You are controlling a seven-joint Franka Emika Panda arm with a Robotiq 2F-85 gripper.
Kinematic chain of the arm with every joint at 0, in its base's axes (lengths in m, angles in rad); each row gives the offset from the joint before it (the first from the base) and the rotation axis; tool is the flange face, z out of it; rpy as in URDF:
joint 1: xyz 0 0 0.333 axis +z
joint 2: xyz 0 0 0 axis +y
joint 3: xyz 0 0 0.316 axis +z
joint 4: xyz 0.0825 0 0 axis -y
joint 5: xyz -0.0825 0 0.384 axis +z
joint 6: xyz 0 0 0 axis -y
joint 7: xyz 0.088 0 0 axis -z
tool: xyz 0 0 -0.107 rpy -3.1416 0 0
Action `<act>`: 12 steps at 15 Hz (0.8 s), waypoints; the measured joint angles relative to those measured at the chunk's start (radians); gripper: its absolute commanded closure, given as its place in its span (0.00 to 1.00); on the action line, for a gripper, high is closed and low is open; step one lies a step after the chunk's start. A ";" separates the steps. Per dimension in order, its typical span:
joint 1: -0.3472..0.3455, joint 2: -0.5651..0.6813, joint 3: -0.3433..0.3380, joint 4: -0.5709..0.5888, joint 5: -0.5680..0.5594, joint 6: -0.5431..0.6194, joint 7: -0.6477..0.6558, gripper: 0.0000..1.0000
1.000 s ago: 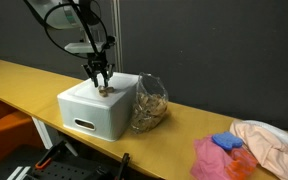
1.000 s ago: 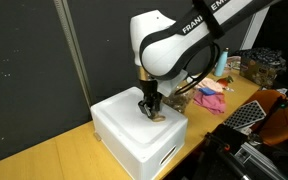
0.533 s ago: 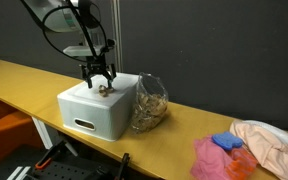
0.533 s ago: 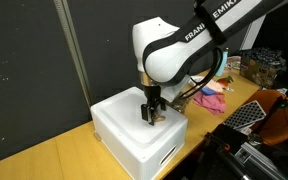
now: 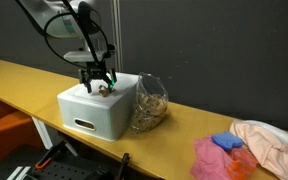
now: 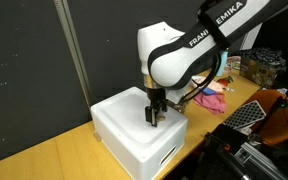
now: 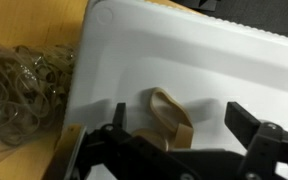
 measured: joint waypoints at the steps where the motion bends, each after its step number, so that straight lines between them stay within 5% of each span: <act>1: -0.007 -0.006 0.000 0.002 0.003 0.005 -0.049 0.00; 12: -0.075 -0.051 0.019 0.004 0.149 -0.037 -0.515 0.00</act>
